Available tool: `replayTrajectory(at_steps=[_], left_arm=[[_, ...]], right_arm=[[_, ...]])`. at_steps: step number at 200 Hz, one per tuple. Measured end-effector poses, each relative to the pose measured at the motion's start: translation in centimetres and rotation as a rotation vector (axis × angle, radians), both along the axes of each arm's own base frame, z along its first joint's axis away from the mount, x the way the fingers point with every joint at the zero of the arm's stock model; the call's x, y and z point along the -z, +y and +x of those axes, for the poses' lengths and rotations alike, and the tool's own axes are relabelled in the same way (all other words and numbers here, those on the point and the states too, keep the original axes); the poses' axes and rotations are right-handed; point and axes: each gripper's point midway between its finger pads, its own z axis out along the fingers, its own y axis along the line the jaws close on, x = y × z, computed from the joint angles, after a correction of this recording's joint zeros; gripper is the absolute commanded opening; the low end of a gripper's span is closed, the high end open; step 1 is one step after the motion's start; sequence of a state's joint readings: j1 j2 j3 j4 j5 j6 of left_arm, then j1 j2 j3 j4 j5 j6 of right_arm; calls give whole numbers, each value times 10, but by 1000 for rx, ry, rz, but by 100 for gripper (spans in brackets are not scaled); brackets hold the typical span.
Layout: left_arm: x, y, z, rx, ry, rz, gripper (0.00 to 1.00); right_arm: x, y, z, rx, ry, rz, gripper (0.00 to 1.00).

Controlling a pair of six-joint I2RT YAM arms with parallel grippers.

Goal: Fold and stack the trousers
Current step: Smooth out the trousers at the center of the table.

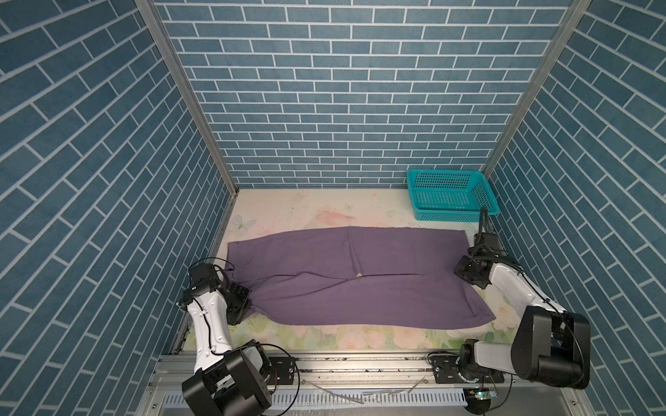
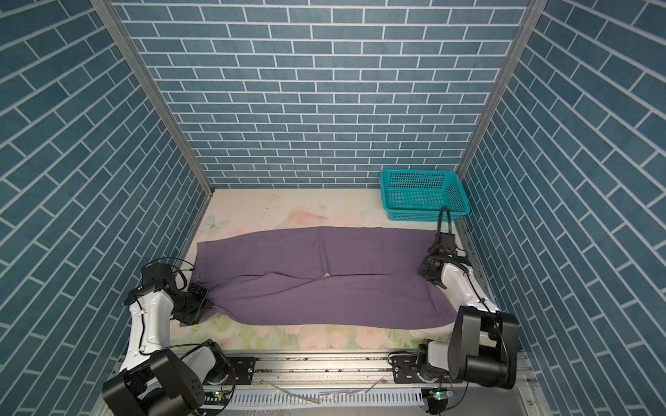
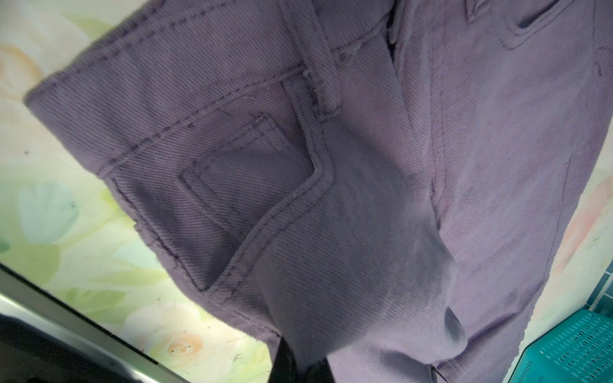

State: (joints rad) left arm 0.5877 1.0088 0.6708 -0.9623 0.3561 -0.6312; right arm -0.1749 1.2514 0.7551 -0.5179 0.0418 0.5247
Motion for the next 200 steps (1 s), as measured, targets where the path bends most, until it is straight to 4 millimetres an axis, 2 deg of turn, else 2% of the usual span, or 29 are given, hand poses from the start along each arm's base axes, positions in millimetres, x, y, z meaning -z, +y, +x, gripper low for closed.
replayTrajectory(at_steps=[12,21,37,54,57,65,73,76,85,95,131,144,172,200], left_arm=[[0,0,0,-1,-1,0,0],[0,0,0,-1,0,-1,0],[2,0,0,-1,7,-5,0],[3,0,-2,-3,19,-10,1],[3,0,-2,-3,20,-10,4],[3,-1,-3,-3,22,-11,14],[3,-1,-3,-3,21,-10,29],[2,-1,-3,2,21,-8,38],[1,-1,-4,-3,18,-5,61],[-1,-1,-5,0,11,2,70],[-11,-2,-11,-11,-16,29,73],[-20,-1,-9,-11,-37,43,74],[-43,9,5,-24,-117,93,77],[-51,21,27,-52,-169,105,79]], right_arm=[[-14,-24,-6,89,-44,-18,0],[-21,-34,-10,137,-68,-28,0],[-27,-41,-13,170,-89,-40,0],[-18,-44,-17,194,-72,-42,0],[-15,-44,-18,199,-67,-39,2],[-7,-46,-22,212,-47,-36,24],[4,-48,-27,235,-21,-28,40],[8,-48,-30,244,-11,-26,44],[17,-50,-35,257,17,-21,52],[24,-50,-39,272,37,-13,55],[25,-51,-37,272,31,-9,56],[22,-50,-37,270,24,-7,56],[6,-46,-40,256,-13,-2,62],[-8,-39,-47,244,-50,10,63]])
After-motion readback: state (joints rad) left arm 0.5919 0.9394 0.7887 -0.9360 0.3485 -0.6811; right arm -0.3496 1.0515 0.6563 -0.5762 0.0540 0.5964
